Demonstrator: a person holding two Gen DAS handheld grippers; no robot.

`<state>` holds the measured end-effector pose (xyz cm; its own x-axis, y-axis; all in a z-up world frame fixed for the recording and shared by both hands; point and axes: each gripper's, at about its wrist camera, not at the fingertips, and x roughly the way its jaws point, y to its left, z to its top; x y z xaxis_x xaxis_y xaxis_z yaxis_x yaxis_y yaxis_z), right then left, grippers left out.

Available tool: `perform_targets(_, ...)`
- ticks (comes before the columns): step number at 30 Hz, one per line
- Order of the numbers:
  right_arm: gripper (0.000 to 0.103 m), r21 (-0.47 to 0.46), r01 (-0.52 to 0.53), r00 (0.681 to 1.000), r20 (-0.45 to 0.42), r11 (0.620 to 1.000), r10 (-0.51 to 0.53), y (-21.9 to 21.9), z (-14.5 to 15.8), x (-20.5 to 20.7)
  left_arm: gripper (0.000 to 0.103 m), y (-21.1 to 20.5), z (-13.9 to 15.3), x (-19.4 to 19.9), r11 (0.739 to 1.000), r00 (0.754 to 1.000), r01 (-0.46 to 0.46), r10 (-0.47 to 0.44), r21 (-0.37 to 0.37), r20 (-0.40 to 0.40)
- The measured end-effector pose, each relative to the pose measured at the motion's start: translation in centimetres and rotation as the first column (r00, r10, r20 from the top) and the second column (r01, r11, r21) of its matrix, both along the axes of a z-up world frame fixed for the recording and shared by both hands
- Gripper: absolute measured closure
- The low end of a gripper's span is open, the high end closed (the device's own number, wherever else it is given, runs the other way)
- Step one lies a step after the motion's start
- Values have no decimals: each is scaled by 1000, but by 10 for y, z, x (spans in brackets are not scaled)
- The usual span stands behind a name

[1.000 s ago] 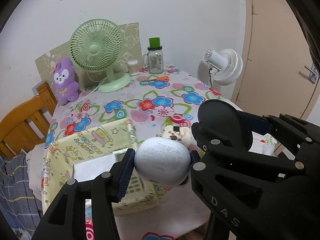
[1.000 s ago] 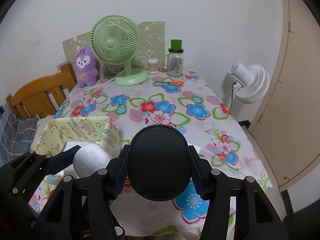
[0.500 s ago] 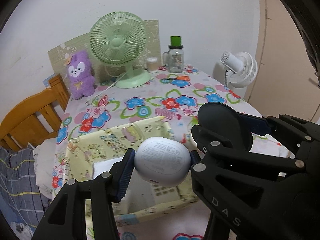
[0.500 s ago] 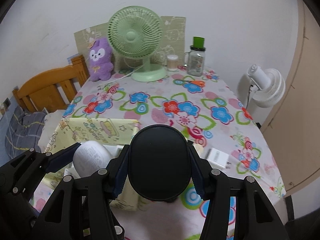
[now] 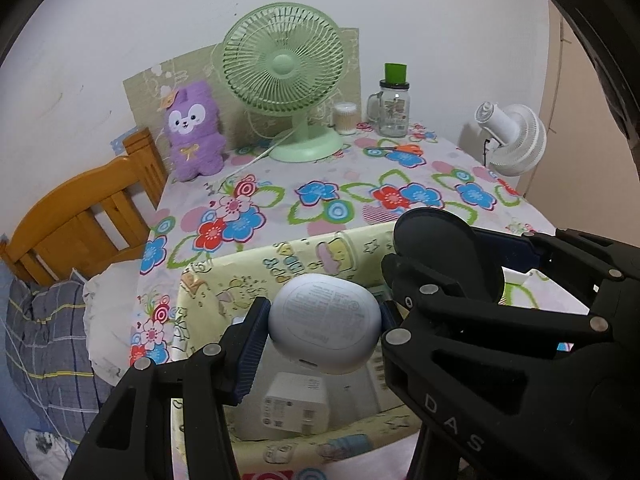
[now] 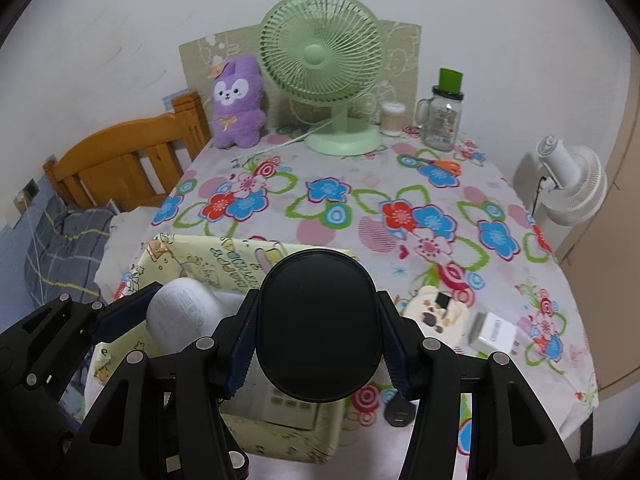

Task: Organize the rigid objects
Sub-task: 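Carry the black puck with the right tool while the left tool carries the case into the yellow box, then open the right tool over the box while the left tool opens, releasing the case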

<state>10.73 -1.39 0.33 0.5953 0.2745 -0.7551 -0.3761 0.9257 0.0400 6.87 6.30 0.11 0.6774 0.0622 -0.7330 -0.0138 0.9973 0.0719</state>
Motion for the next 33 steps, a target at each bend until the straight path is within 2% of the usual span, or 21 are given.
perform_targets(18,45,-11,-18,993,-118,1000,17,38,-38,28,46,33,-31,23,999,997,-39,39,9,-69)
perform_targets(29,45,-44,-29,990,-137,999,23,50,-53,39,45,47,-46,33,996,987,-81,73,-47,-144)
perform_targets(30,44,-50,-30,991,-134,998,23,51,-54,39,45,47,-47,33,995,986,-83,74,-51,-150)
perform_targets(33,44,-48,-27,991,-131,998,20,52,-54,40,29,46,-45,32,995,986,-91,84,-49,-143)
